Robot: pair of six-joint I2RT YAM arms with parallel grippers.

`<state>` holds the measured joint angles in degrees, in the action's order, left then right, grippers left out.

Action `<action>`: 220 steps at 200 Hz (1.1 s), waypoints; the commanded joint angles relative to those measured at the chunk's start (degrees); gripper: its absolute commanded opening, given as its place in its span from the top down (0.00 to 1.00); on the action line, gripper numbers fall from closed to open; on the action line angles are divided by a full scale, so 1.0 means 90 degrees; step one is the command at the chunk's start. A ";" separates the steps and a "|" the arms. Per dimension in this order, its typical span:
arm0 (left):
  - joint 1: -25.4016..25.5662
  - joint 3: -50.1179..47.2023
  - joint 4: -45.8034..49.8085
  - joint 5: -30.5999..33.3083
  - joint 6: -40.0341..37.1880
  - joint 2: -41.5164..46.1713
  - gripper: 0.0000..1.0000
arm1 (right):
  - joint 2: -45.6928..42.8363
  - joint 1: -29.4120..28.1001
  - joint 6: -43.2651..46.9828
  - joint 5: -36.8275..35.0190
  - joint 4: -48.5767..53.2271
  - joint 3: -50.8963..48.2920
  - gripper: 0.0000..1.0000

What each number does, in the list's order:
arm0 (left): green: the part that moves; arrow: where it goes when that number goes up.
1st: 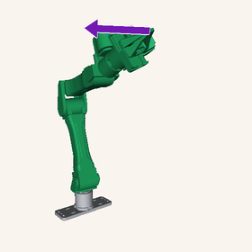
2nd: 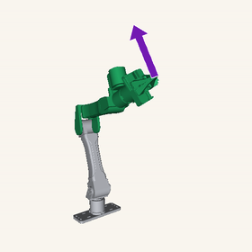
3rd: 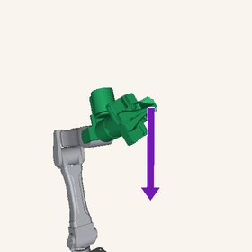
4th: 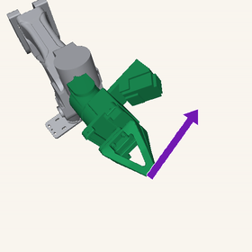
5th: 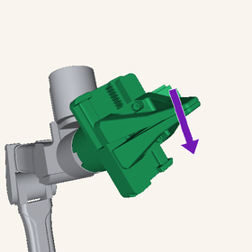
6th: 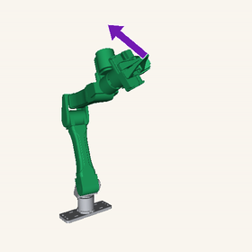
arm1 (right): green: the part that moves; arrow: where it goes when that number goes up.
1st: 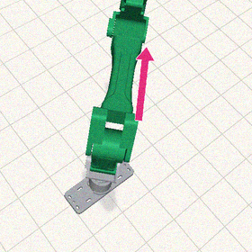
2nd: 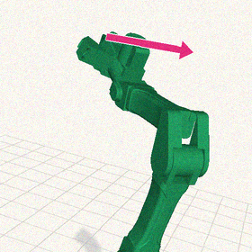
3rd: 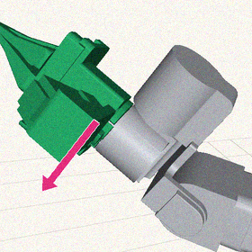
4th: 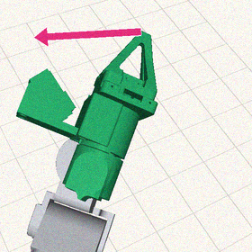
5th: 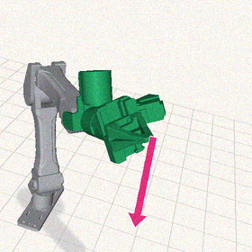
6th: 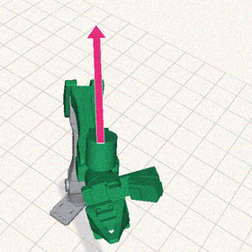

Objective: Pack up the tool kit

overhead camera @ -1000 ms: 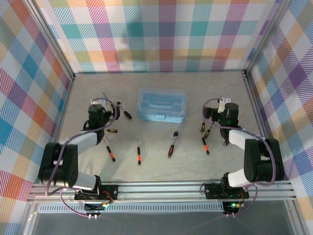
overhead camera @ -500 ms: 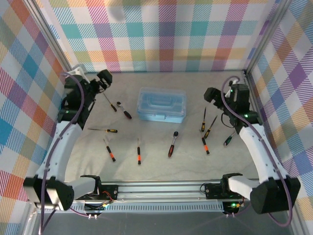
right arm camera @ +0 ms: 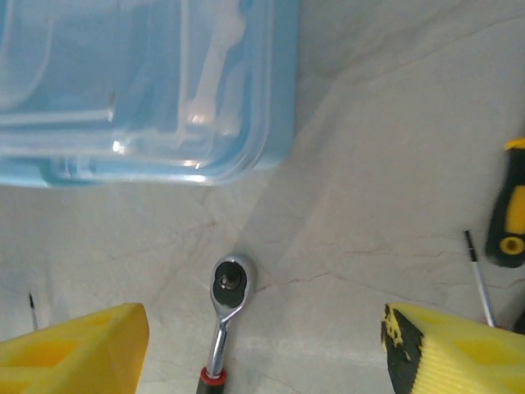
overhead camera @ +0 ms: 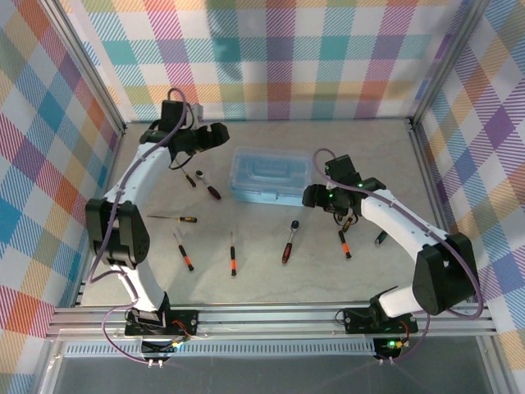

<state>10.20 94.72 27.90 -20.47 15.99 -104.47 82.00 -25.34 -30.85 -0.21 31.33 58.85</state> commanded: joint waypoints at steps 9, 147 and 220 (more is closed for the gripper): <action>0.0242 0.0779 0.0745 -0.0196 -0.0539 -0.0817 0.14 | 0.0164 -0.0313 0.0040 -0.0145 0.0099 -0.0128 0.28; 0.0760 0.1771 0.0972 -0.0218 -0.0713 -0.2406 0.20 | 0.1559 -0.0354 0.0175 -0.1891 -0.0028 0.0934 0.32; 0.1221 0.0373 0.0777 -0.0206 -0.0616 -0.1513 0.24 | 0.3030 0.0414 0.0420 -0.1404 0.0434 0.3032 0.31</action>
<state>17.37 101.89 29.61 -20.56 10.90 -119.90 105.30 -23.99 -28.08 -15.64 36.05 78.85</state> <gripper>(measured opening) 0.765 0.693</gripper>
